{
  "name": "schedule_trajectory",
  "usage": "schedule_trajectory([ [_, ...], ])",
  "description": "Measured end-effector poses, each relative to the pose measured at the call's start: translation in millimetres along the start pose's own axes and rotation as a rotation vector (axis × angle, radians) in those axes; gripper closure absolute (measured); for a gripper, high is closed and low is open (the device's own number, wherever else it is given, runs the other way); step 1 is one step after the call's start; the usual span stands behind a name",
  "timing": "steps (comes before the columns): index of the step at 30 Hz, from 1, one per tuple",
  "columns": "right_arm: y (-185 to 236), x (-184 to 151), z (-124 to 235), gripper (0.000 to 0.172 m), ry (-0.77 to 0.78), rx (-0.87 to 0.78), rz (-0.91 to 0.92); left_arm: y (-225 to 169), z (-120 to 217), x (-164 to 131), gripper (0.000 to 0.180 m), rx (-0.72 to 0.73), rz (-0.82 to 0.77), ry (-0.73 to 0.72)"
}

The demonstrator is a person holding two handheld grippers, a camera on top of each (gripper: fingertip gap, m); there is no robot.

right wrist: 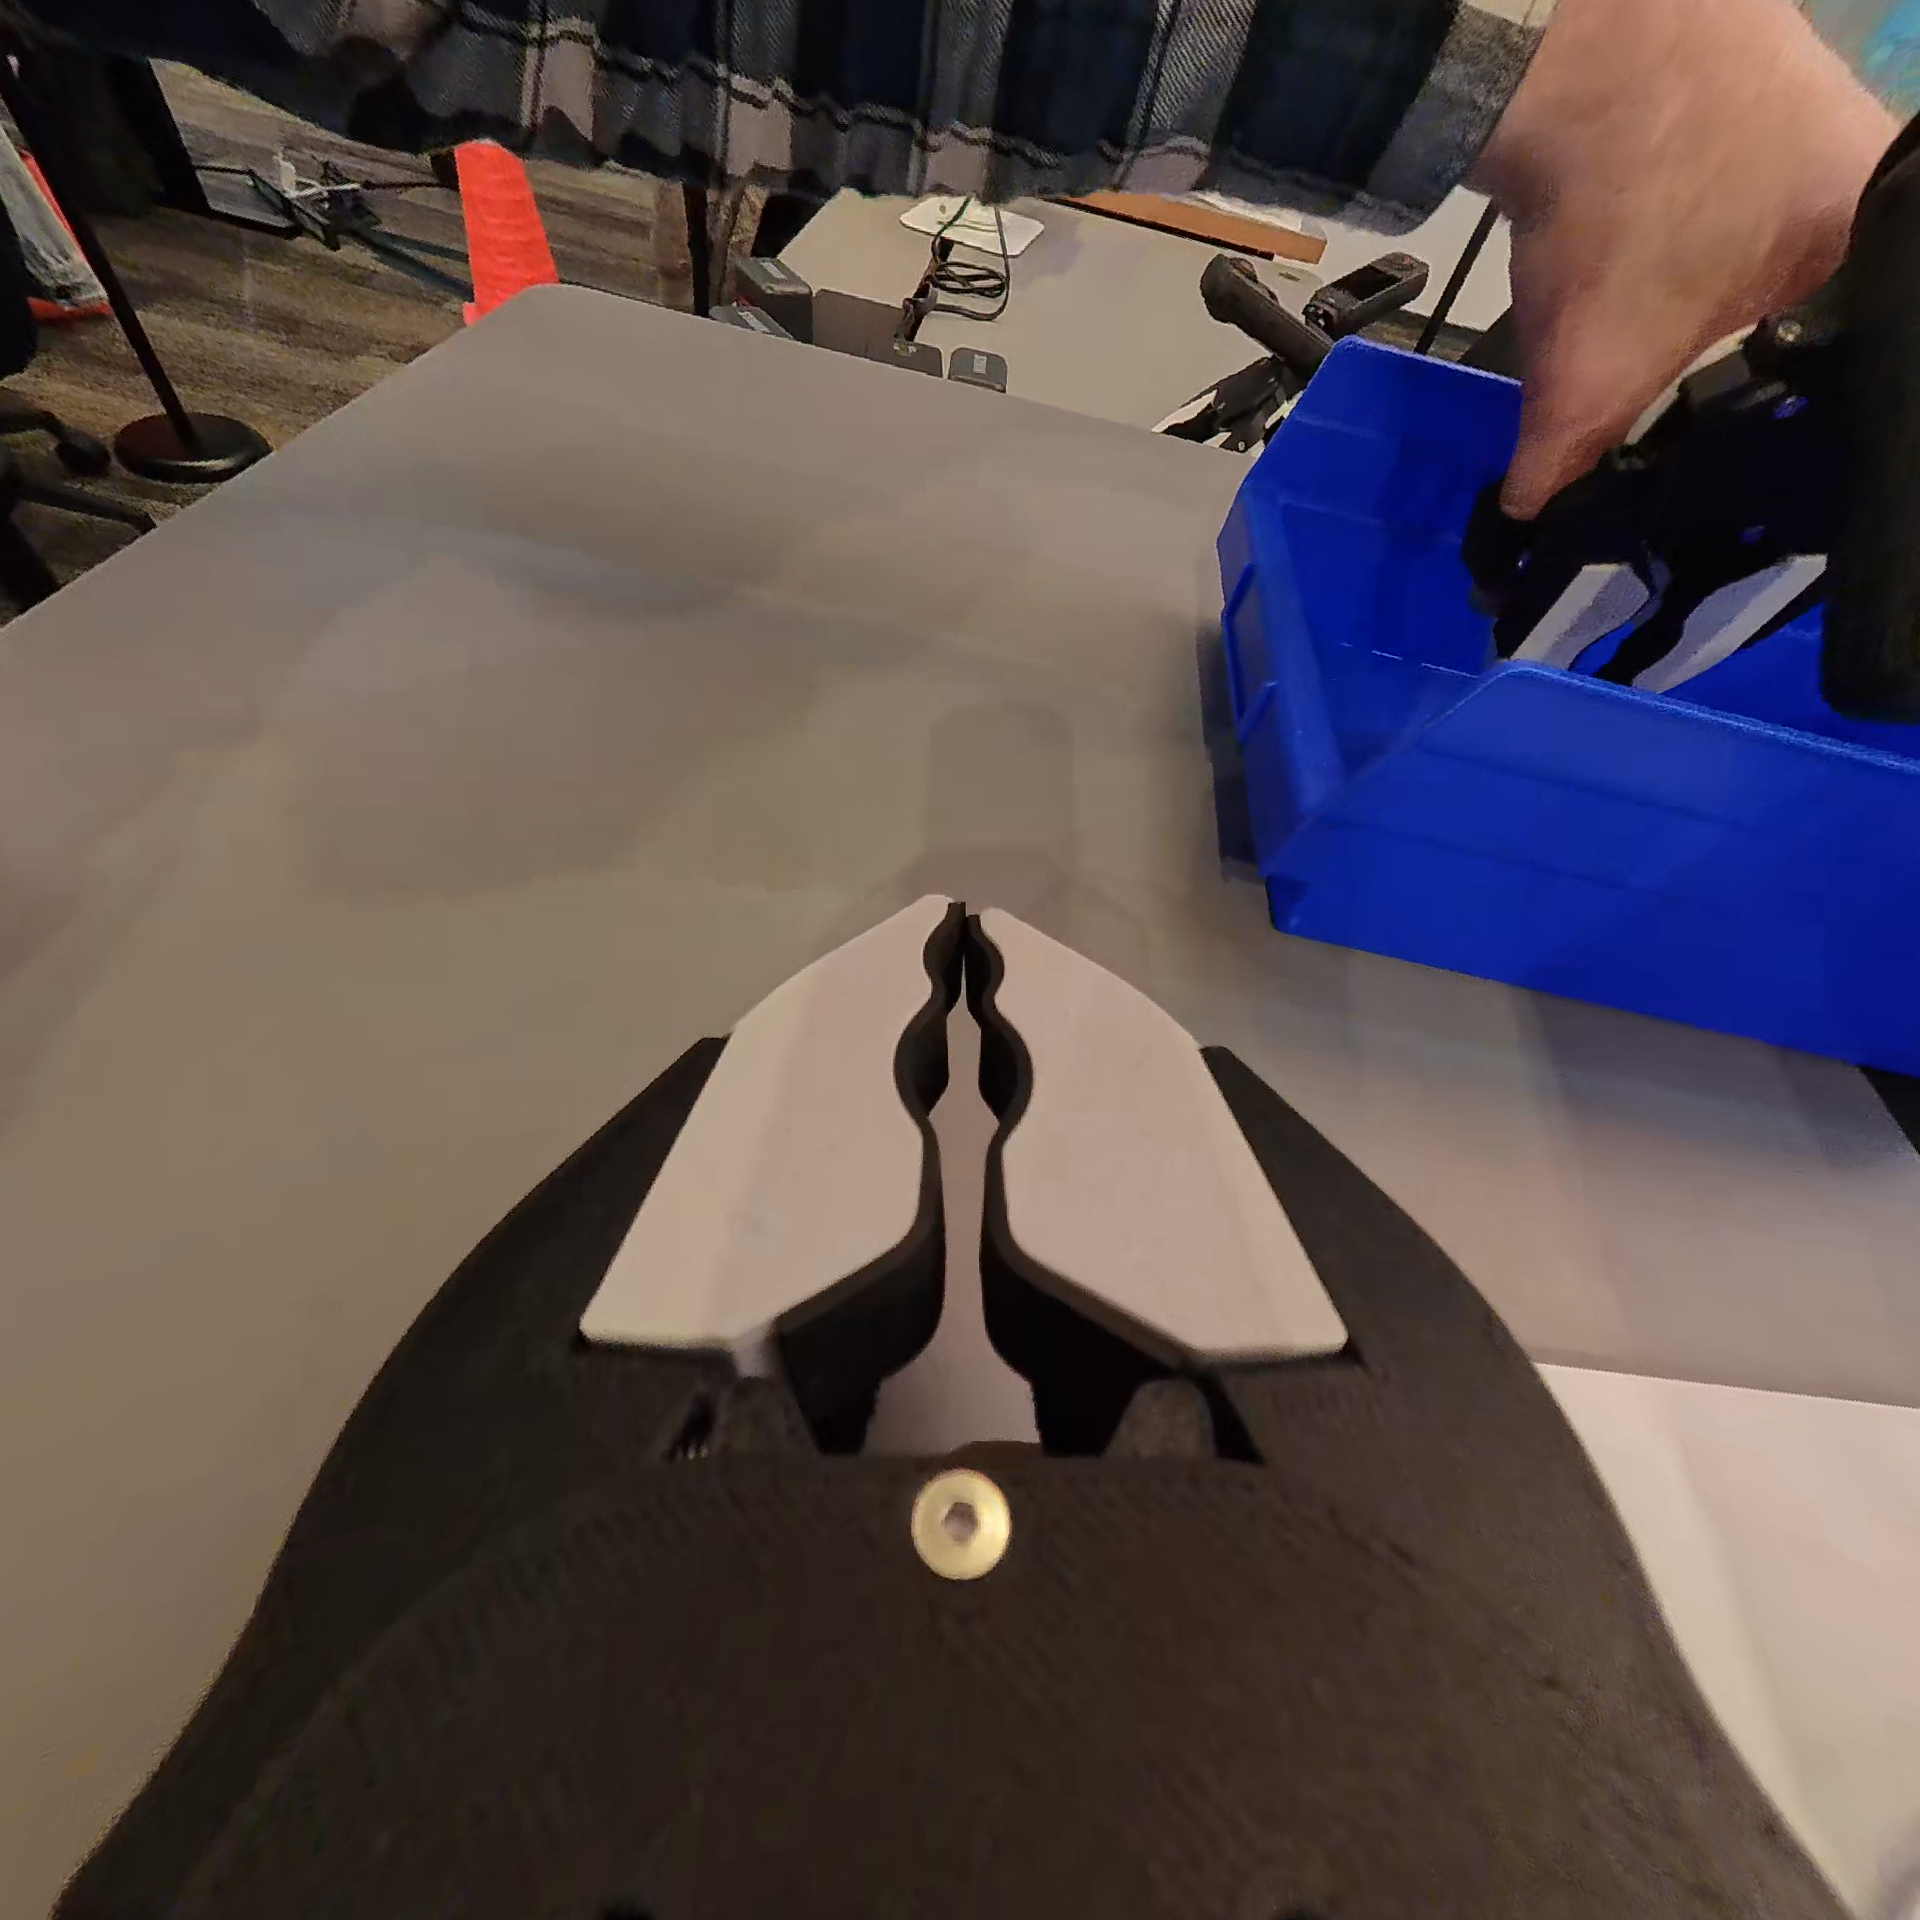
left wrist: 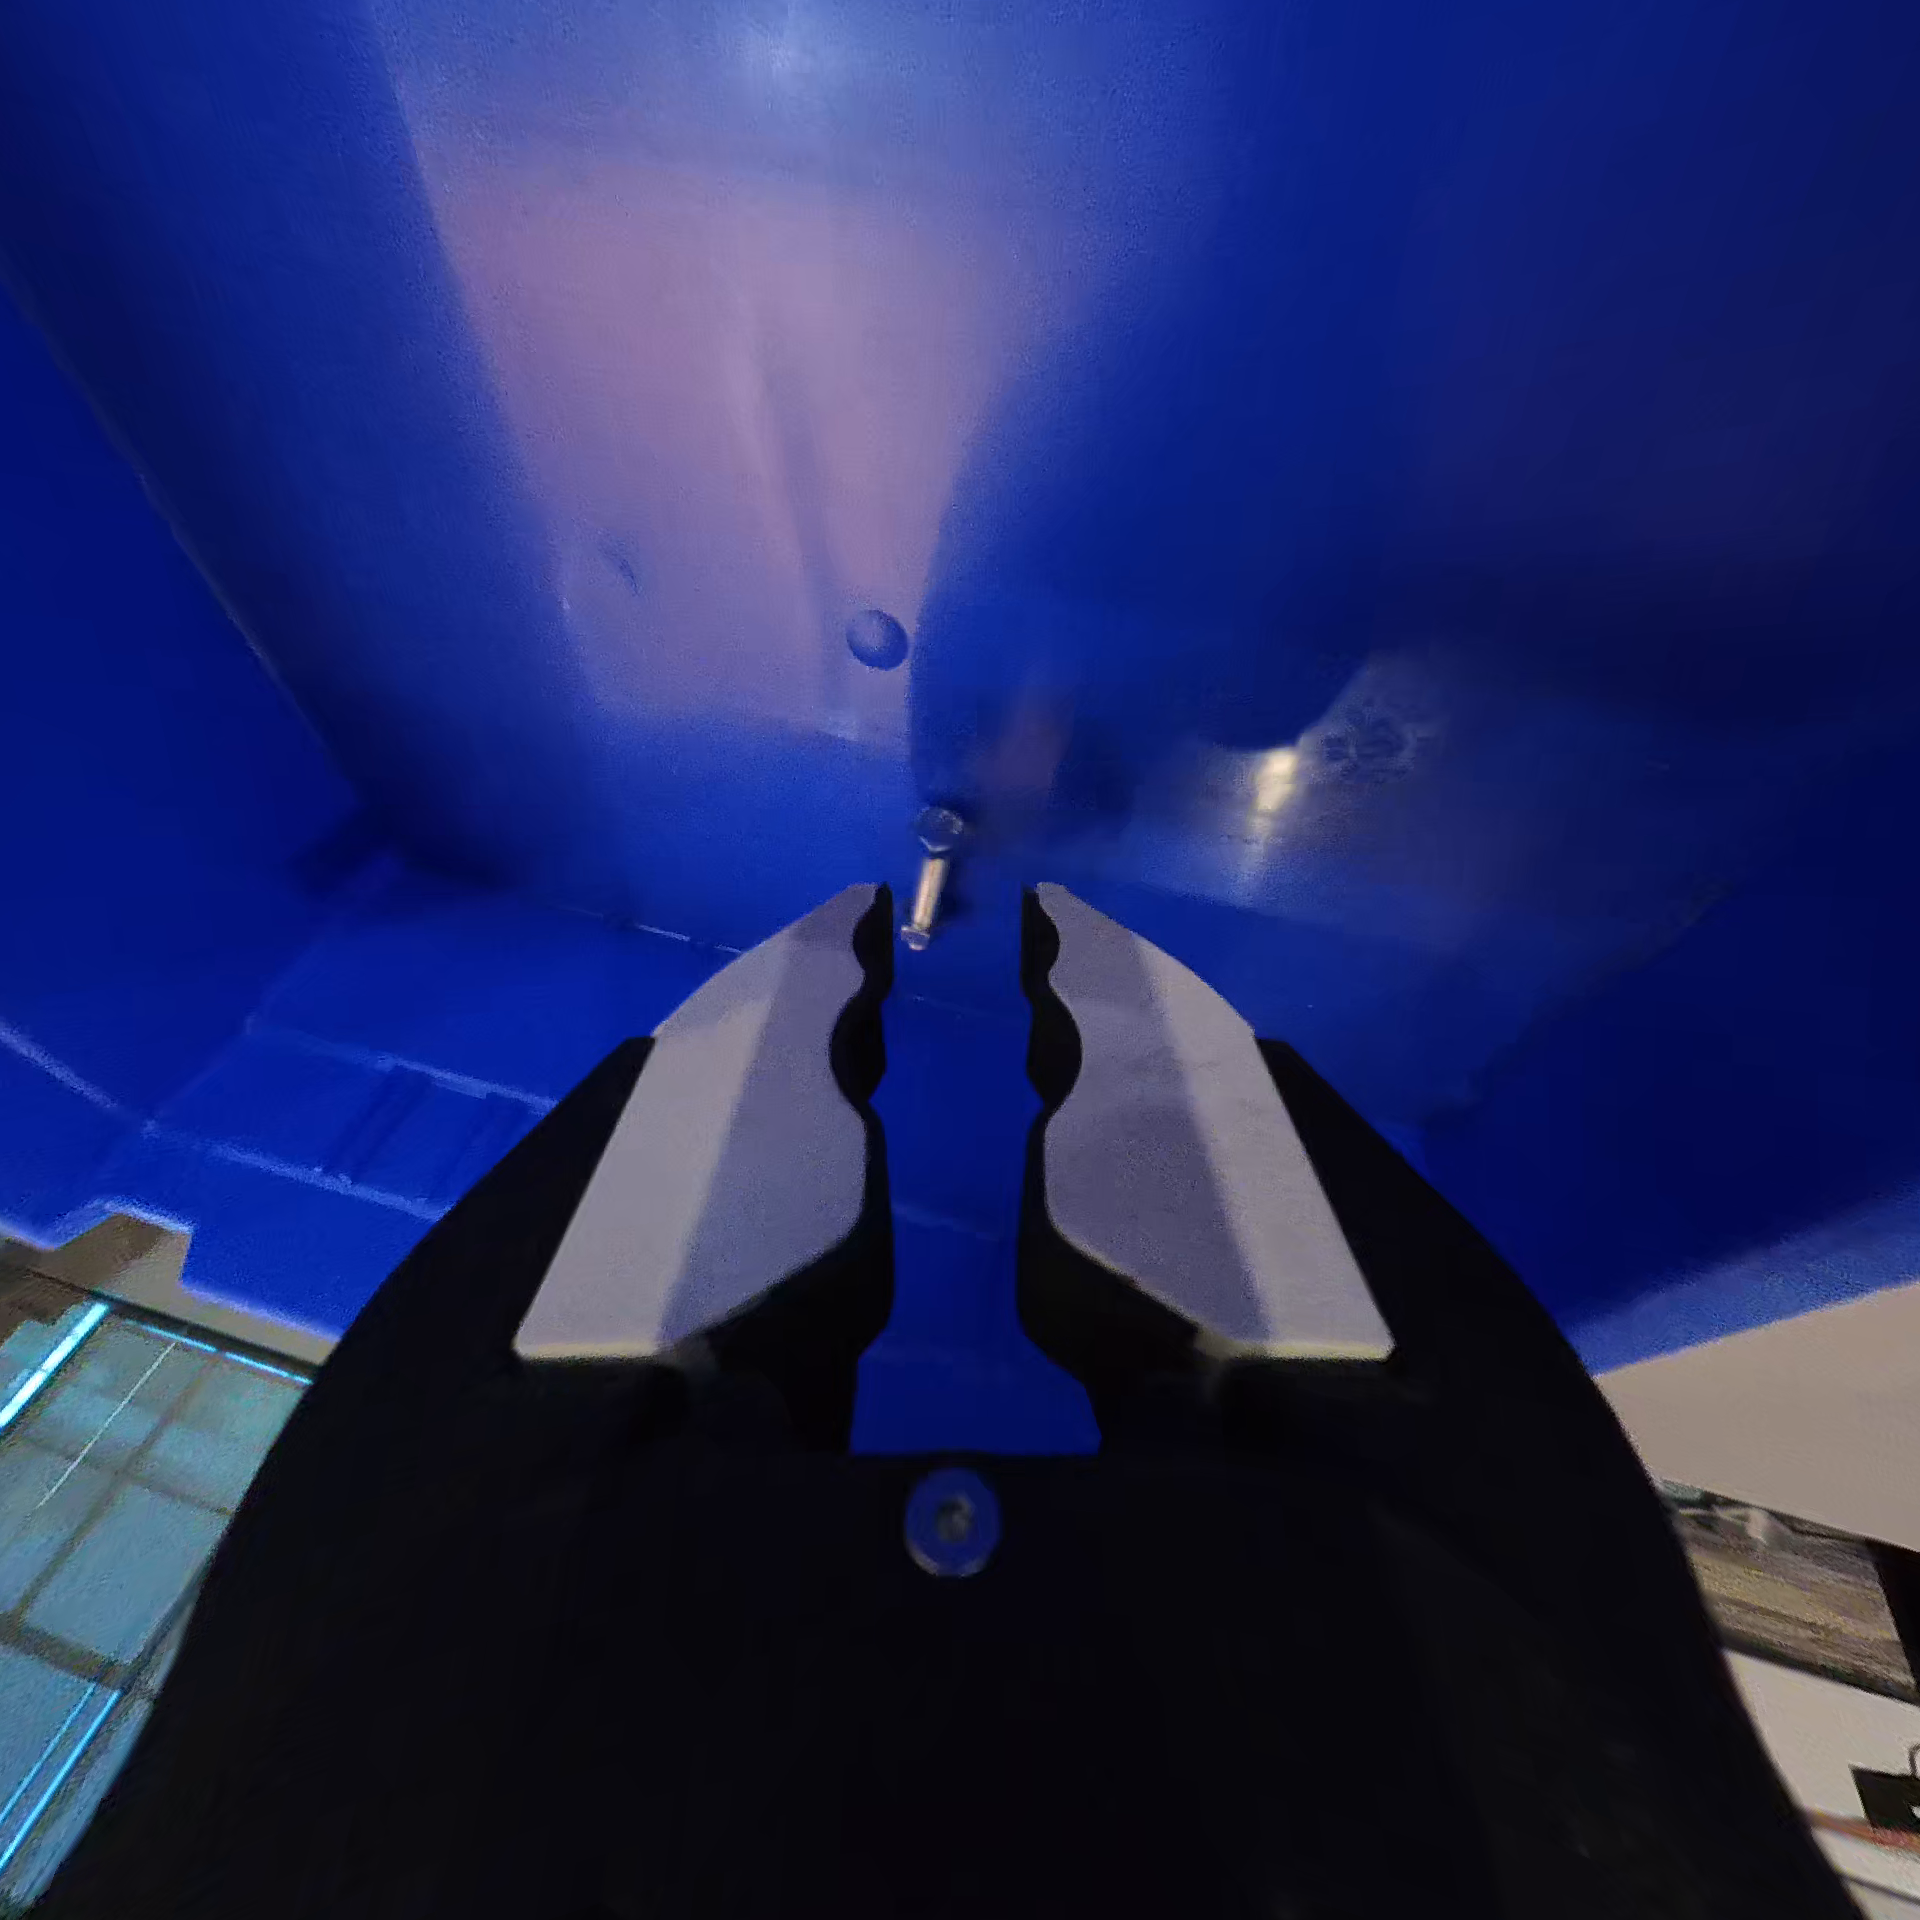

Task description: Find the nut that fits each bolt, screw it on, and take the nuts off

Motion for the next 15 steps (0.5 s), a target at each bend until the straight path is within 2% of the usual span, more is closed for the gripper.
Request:
schedule_trajectory([
  [2,0.0,0.1,0.1,0.172,-0.001,0.001,-0.001,0.5,-7.0,-1.1,0.158,-0.012,-0.003,0.022],
  [6,-0.1,0.3,0.1,0.172,-0.002,0.002,-0.003,0.4,-10.5,1.2,0.173,-0.021,-0.006,0.022],
  [9,-0.1,0.4,0.2,0.172,-0.002,0.002,-0.004,1.9,-10.8,1.2,0.175,-0.022,0.017,0.001],
  [12,-0.4,0.6,0.2,0.172,-0.004,0.001,-0.005,7.5,-10.3,-5.3,0.175,0.037,0.045,0.024],
  [15,-1.5,1.5,0.9,0.172,-0.01,-0.003,-0.011,9.9,13.7,-1.1,0.175,0.107,0.123,-0.086],
])
Point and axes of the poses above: each gripper's, where its closed fingertips meet, z back along the fingers, x out of its top, y = z × x across the jaws, the point moved 1 cm from there along z, back along the fingers, and after that the axes turned 7 degrees about -x, right-handed, at the moved point
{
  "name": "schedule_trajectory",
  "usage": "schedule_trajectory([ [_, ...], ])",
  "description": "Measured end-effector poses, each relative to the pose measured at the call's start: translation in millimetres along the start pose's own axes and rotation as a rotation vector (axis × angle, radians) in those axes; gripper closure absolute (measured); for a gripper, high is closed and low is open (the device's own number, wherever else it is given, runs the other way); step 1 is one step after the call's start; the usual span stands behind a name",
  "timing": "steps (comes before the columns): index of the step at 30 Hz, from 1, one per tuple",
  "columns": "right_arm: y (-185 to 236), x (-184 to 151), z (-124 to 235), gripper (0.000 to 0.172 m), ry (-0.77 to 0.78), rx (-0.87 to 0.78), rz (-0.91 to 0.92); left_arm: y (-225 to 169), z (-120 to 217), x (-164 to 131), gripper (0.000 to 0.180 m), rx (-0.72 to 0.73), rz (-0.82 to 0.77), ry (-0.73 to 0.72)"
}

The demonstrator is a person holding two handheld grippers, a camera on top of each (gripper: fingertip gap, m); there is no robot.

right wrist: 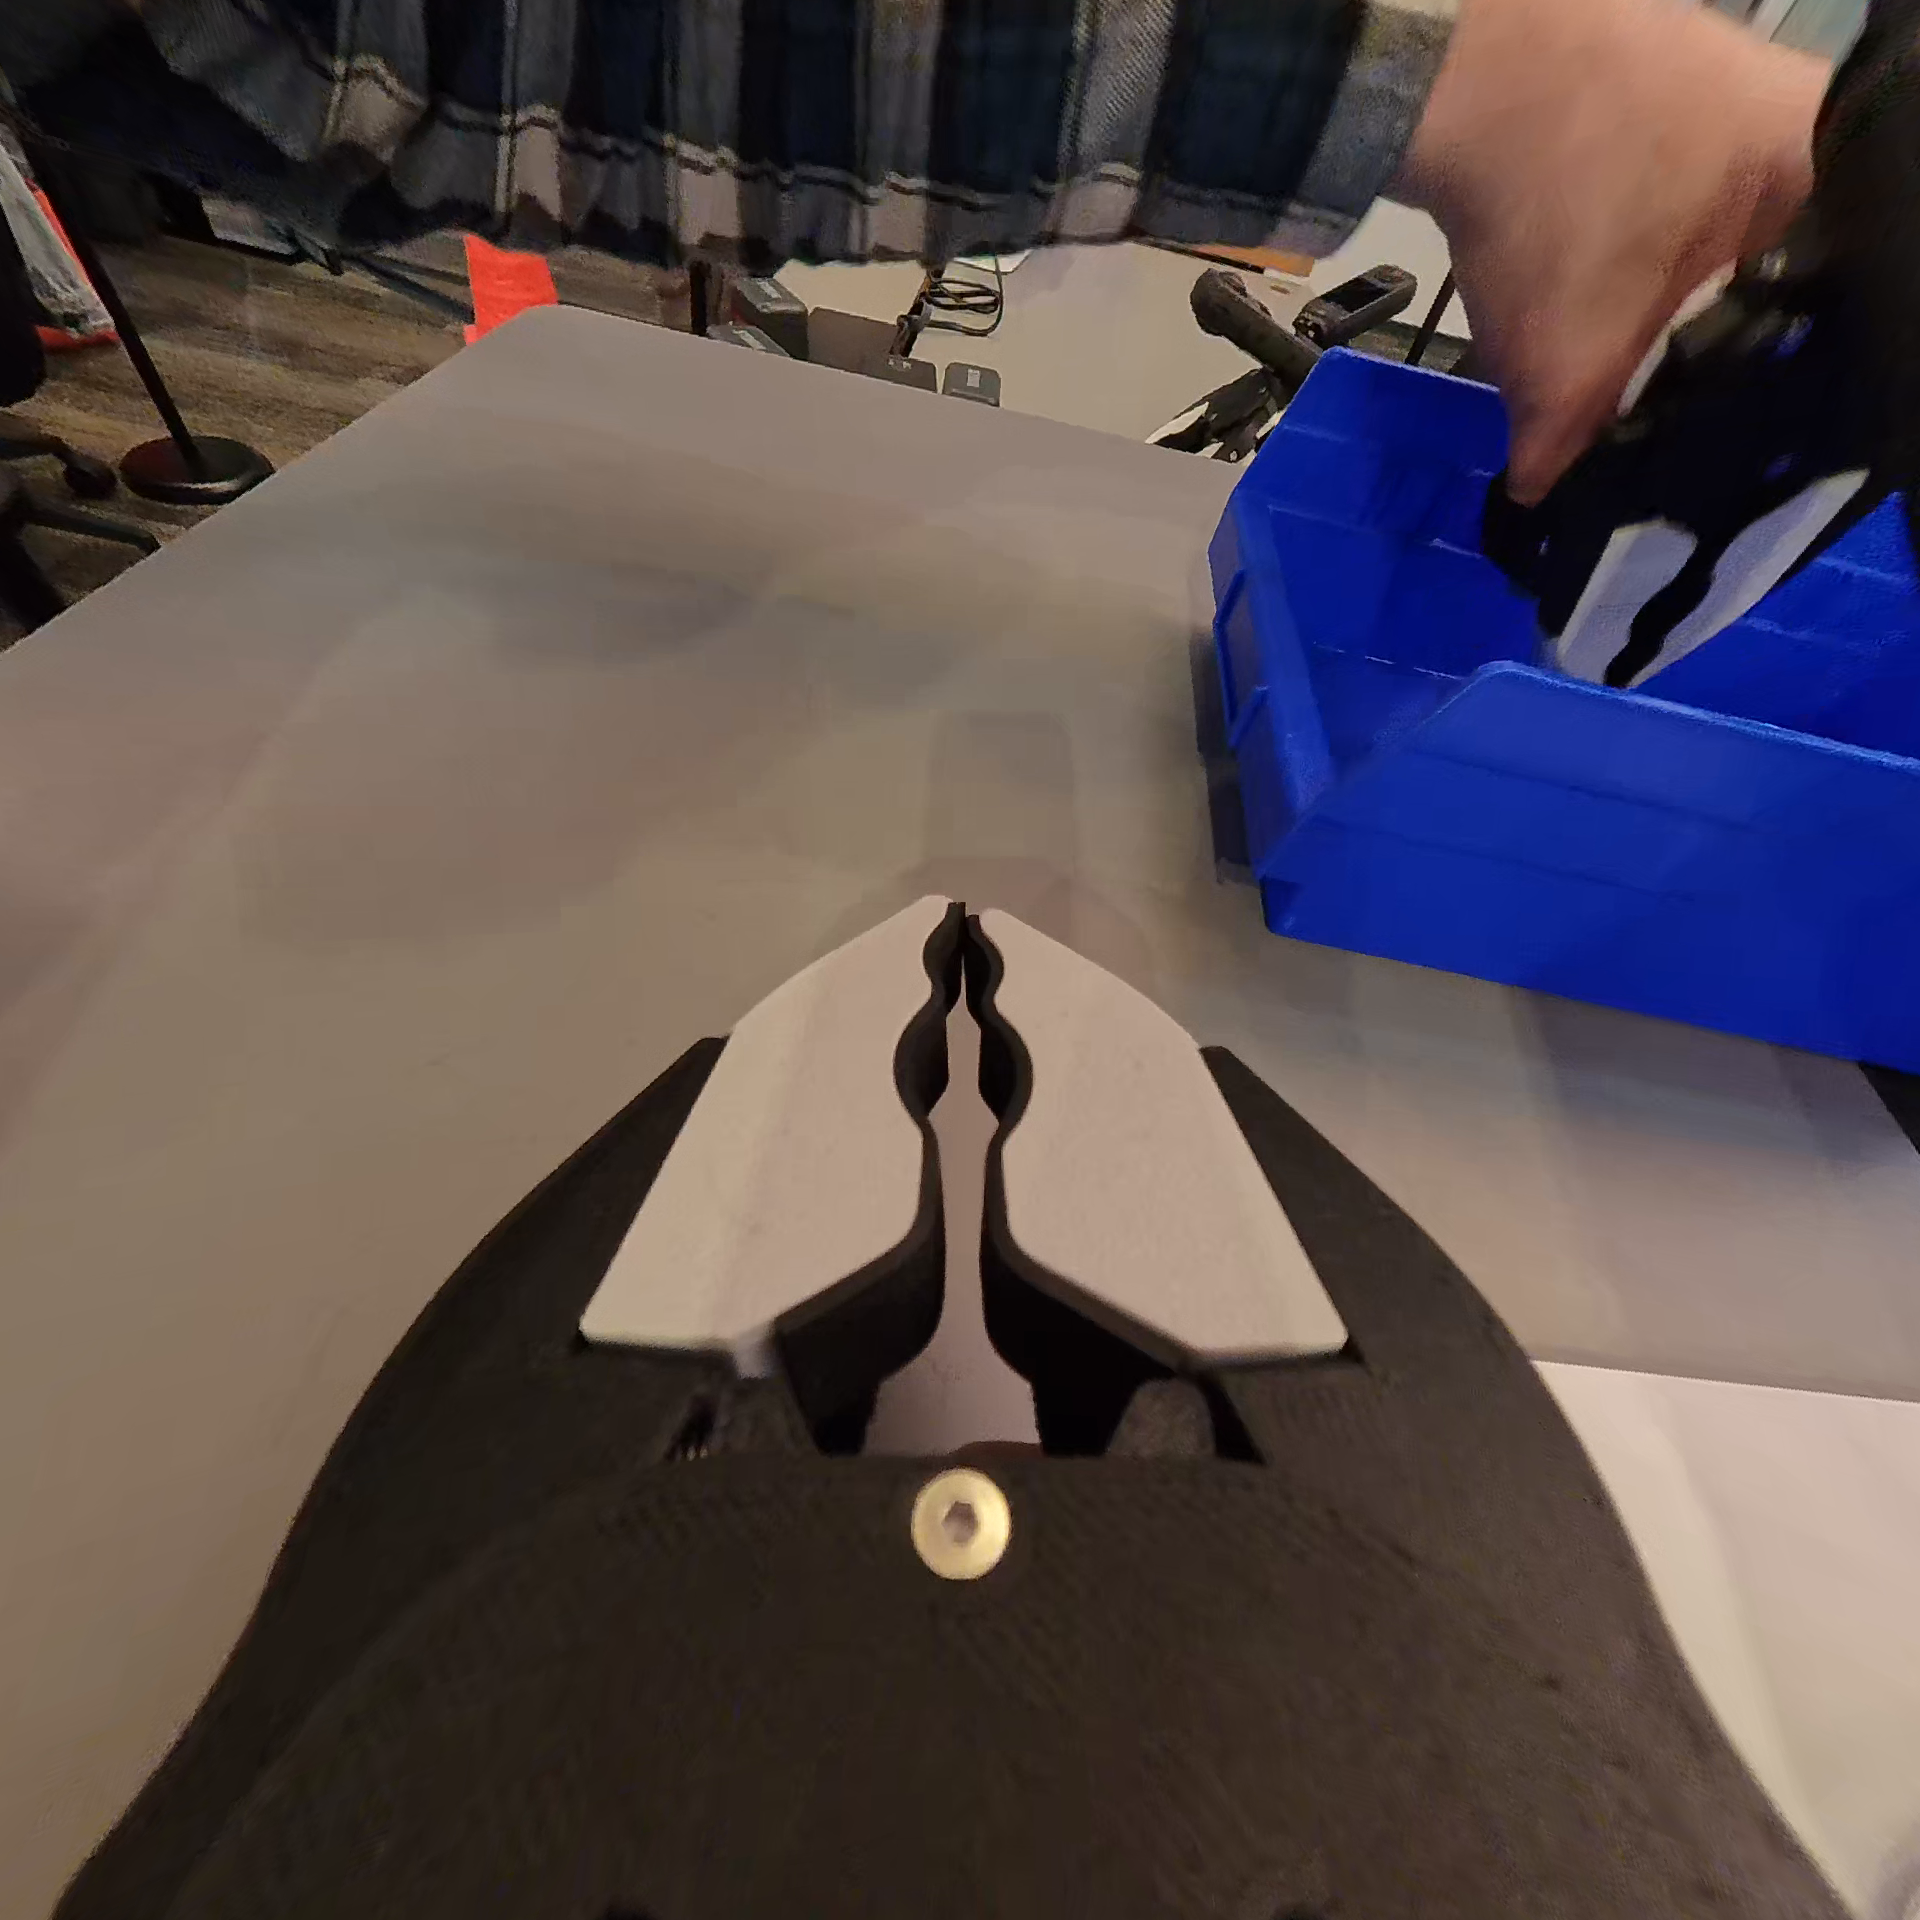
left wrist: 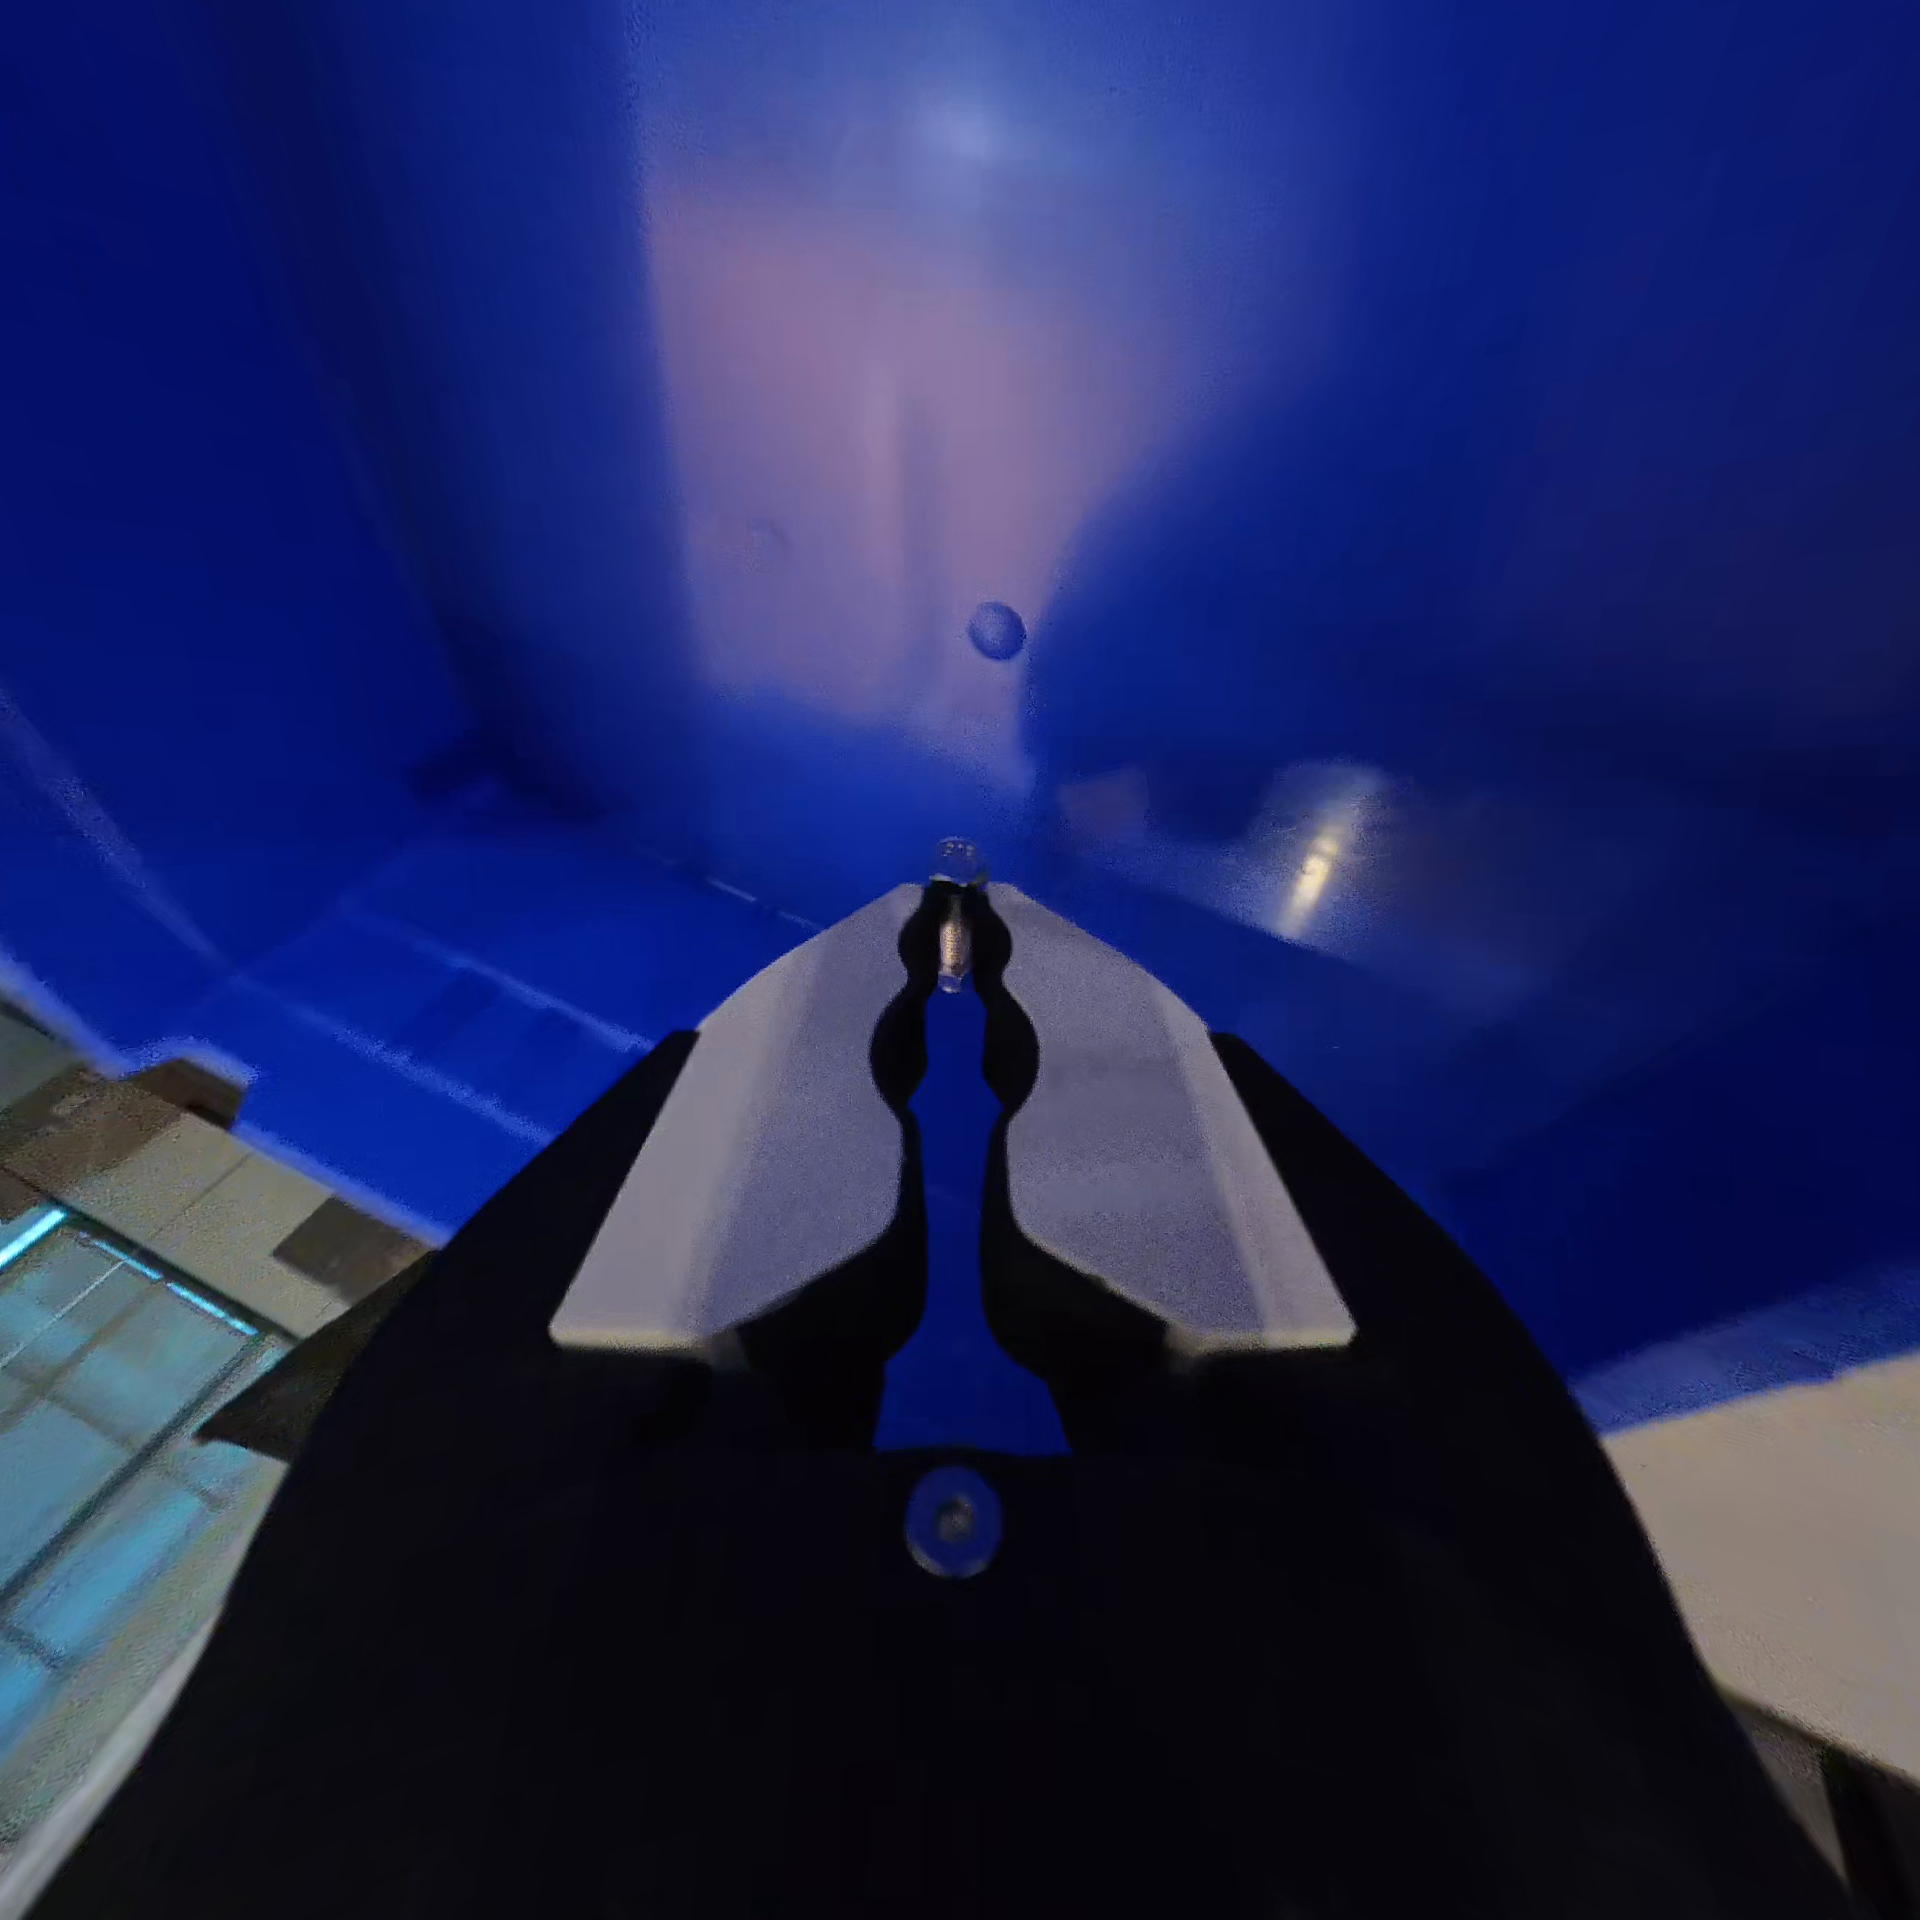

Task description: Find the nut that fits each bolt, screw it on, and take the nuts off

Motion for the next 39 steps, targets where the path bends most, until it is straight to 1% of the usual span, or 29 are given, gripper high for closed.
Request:
schedule_trajectory([
  [2,-1.5,1.1,0.8,0.172,-0.008,-0.005,-0.009,2.5,32.6,6.2,0.175,0.08,0.069,-0.133],
  [4,-4.6,3.2,2.5,0.172,-0.026,-0.011,-0.031,-7.8,70.5,17.3,0.175,0.083,0.161,-0.377],
  [5,-6.5,4.6,3.7,0.172,-0.038,-0.014,-0.048,-13.4,89.7,17.5,0.175,0.108,0.206,-0.48],
  [6,-8.0,6.9,5.2,0.172,-0.056,-0.01,-0.07,-23.8,108.3,19.0,0.175,0.111,0.248,-0.591],
  [7,-9.0,10.1,7.1,0.172,-0.08,0.004,-0.103,-38.2,128.3,24.3,0.175,0.109,0.275,-0.733],
  [9,-13.7,16.3,11.7,0.172,-0.131,0.018,-0.174,-77.6,165.3,39.4,0.175,0.076,0.299,-1.017],
  [11,-20.1,19.1,15.1,0.17,-0.163,0.007,-0.218,-115.3,188.0,53.8,0.175,0.039,0.338,-1.22],
  [13,-23.5,20.5,16.2,0.163,-0.178,-0.006,-0.239,-147.1,201.0,70.9,0.176,-0.023,0.385,-1.384],
  [15,-23.4,21.8,16.1,0.159,-0.187,-0.007,-0.243,-171.4,213.2,87.9,0.176,-0.093,0.422,-1.559],
  [16,-22.2,23.5,16.6,0.158,-0.199,0.005,-0.25,-181.5,215.6,96.3,0.176,-0.136,0.42,-1.618],
  [18,-20.7,25.8,16.9,0.154,-0.214,0.03,-0.274,-190.8,217.3,106.0,0.176,-0.123,0.403,-1.694],
  [19,-21.3,25.7,16.8,0.154,-0.214,0.028,-0.281,-196.1,218.2,112.1,0.176,-0.17,0.385,-1.735],
  [20,-22.0,25.7,16.9,0.155,-0.215,0.024,-0.282,-199.8,215.1,119.0,0.176,-0.221,0.373,-1.741],
  [22,-23.9,26.4,17.8,0.151,-0.225,0.004,-0.284,-201.8,206.7,128.9,0.176,-0.211,0.361,-1.706],
  [24,-24.5,25.4,16.2,0.148,-0.213,-0.012,-0.278,-205.1,206.8,132.6,0.176,-0.217,0.347,-1.706],
  [30,-20.2,26.4,15.2,0.148,-0.216,-0.006,-0.249,-210.4,187.7,140.6,0.176,-0.234,0.348,-1.651],
  [32,-18.8,26.3,14.4,0.149,-0.212,-0.004,-0.239,-210.8,187.1,142.1,0.176,-0.257,0.352,-1.667],
  [35,-18.7,27.0,15.3,0.16,-0.219,-0.006,-0.237,-212.1,186.0,144.2,0.176,-0.267,0.343,-1.675],
  [39,-19.0,26.9,15.7,0.161,-0.22,-0.012,-0.234,-212.1,185.9,143.7,0.176,-0.272,0.34,-1.685],
])
Point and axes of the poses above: each gripper's, where its closed fingertips meet, z back along the fingers, x out of its top, y = z × x across the jaws, the point moved 1 cm from there along z, back along the fingers, and after that the axes turned 7 degrees about -x, right-handed, at the moved point
